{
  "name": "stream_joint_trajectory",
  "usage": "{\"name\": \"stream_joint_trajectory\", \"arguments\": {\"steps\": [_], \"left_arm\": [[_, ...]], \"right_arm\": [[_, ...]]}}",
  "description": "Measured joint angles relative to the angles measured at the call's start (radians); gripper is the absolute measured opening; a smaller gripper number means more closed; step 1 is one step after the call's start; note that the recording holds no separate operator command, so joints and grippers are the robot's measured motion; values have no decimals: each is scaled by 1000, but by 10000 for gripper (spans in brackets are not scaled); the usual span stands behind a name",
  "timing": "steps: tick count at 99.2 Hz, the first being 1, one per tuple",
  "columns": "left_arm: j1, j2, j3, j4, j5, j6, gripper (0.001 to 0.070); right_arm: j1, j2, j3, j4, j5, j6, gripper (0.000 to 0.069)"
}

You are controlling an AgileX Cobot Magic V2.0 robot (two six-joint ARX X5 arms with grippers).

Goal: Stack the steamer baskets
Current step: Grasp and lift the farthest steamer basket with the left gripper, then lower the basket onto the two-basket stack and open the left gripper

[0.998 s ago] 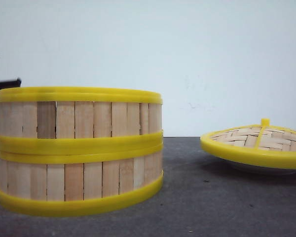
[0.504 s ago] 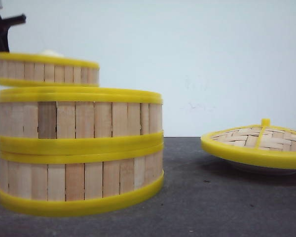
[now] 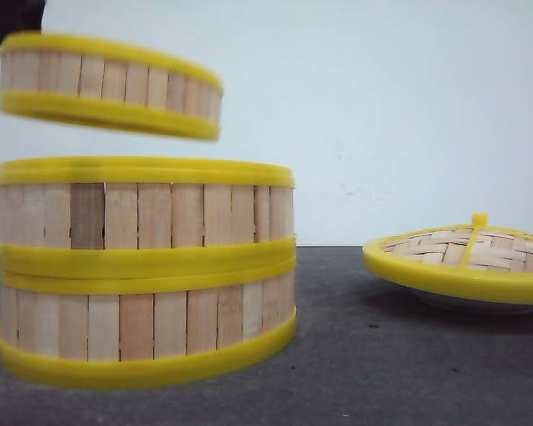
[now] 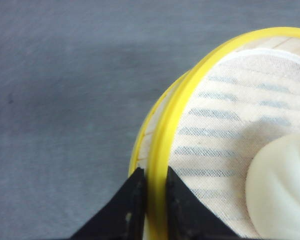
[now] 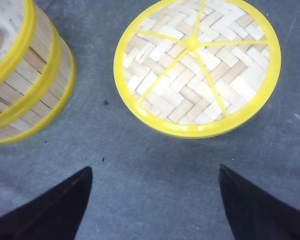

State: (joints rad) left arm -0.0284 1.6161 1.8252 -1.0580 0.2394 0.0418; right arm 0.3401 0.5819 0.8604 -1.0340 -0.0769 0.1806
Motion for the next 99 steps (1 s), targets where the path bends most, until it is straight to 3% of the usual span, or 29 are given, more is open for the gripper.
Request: {"name": "stream_joint_trajectory", "arguments": {"steps": [56, 80, 99], "left_arm": [[-131, -399, -468, 122, -23, -10, 24], [-204, -410, -613, 213, -9, -38, 24], [-225, -378, -637, 280, -4, -62, 24]], "right_arm": [[0, 0, 0, 0, 0, -24, 499], [0, 0, 0, 0, 0, -27, 499], [0, 0, 0, 0, 0, -27, 499]]}}
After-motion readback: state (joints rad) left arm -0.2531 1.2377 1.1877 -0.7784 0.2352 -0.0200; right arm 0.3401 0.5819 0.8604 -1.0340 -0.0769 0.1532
